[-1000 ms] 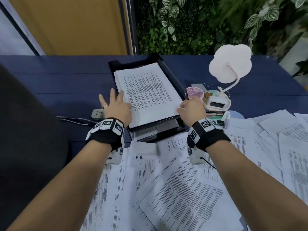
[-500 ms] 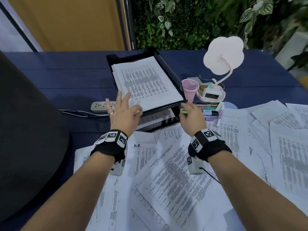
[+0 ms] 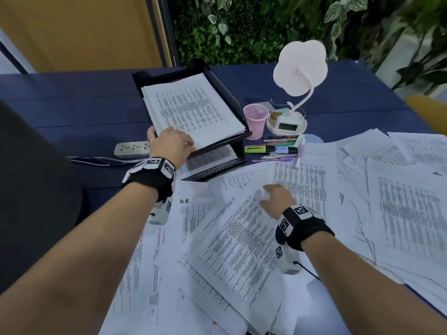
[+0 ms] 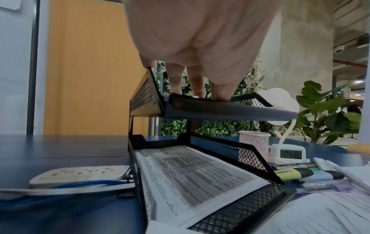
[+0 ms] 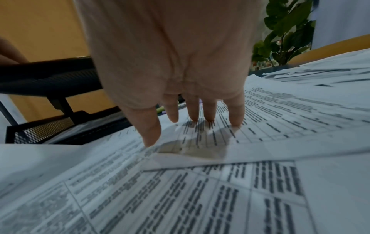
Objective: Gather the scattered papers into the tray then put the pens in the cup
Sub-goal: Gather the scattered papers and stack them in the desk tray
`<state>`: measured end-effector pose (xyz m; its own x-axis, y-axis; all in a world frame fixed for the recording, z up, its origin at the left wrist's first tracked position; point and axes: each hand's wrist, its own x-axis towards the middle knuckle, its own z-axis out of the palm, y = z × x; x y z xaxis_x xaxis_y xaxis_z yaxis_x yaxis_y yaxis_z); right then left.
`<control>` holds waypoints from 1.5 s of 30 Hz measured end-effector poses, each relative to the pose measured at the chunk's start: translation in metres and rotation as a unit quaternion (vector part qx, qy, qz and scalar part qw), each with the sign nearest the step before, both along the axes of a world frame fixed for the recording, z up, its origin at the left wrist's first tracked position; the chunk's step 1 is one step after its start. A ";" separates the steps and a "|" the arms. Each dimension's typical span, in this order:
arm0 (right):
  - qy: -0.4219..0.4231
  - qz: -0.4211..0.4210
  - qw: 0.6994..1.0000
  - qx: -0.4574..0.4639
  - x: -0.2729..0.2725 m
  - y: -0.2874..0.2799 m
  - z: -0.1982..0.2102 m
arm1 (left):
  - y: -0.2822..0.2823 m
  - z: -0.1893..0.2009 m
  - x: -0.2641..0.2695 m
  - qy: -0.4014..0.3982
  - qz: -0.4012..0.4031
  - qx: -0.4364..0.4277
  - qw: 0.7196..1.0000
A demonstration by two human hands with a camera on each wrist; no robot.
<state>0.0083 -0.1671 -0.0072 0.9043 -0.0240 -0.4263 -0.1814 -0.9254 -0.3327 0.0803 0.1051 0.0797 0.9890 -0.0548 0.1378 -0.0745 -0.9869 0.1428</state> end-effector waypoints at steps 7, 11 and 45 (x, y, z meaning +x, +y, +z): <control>0.033 0.015 0.998 -0.049 -0.010 -0.005 -0.014 | -0.013 -0.009 -0.007 -0.066 0.013 -0.014 0.998; 0.036 0.006 0.998 -0.059 -0.008 -0.006 -0.012 | -0.033 -0.018 -0.028 -0.147 -0.089 -0.027 0.985; -0.099 -0.201 0.967 0.117 -0.033 -0.055 -0.003 | -0.124 -0.104 -0.103 0.349 0.064 -0.103 0.929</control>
<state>-0.0247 -0.2226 -0.0105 0.9065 -0.3146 -0.2816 -0.4222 -0.6879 -0.5904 -0.0227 -0.0189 -0.0240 0.8378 0.0266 -0.5453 0.2242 -0.9275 0.2991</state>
